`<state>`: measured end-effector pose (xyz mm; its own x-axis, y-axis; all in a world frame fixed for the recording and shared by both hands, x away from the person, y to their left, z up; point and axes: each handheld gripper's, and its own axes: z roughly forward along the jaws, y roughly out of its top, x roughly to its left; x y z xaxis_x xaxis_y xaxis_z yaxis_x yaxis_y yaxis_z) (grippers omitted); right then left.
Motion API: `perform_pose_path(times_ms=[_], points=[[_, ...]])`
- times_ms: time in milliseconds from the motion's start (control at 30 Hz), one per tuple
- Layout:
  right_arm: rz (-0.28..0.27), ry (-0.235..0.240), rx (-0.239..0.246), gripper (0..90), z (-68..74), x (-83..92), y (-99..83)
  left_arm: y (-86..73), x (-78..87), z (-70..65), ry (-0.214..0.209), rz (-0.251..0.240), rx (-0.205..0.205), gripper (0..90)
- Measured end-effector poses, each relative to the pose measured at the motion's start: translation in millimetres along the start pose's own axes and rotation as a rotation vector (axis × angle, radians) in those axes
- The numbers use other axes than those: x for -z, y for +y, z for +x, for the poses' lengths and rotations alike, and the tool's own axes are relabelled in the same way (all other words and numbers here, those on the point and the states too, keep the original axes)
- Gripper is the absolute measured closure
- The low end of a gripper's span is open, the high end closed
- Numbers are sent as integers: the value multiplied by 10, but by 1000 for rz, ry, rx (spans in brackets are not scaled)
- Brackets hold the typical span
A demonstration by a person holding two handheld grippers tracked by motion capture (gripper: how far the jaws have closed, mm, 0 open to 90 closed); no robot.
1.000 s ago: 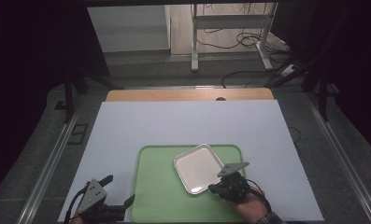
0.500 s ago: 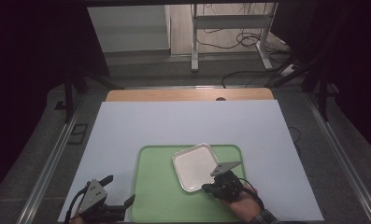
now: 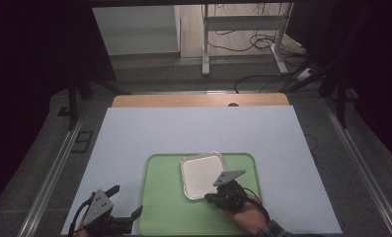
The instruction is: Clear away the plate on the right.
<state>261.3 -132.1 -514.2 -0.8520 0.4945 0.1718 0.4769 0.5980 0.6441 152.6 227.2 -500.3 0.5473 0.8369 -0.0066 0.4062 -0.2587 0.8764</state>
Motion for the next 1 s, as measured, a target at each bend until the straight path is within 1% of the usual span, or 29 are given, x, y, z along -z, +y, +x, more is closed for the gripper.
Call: perform_pose_path(times_ms=[167,267,367,467,567,733,867,1000], points=[[-1,-4,20,898,26,-60,32,0,0,1,1,0,1,28],[-4,-18,27,898,39,-87,57,0,0,0,1,1,0,28],[-6,-25,27,898,40,-100,64,0,-1,-1,1,1,0,28],[-3,-21,26,898,36,-110,69,0,-1,0,1,1,0,28],[-2,-25,33,896,41,-110,71,0,0,-1,1,0,-1,28],[1,-12,31,859,39,-99,71,-1,1,1,0,-1,0,28],[-6,-13,46,810,63,-75,80,-1,3,1,1,-2,0,28],[-13,-14,50,789,66,-50,86,0,2,-2,1,-2,-1,28]])
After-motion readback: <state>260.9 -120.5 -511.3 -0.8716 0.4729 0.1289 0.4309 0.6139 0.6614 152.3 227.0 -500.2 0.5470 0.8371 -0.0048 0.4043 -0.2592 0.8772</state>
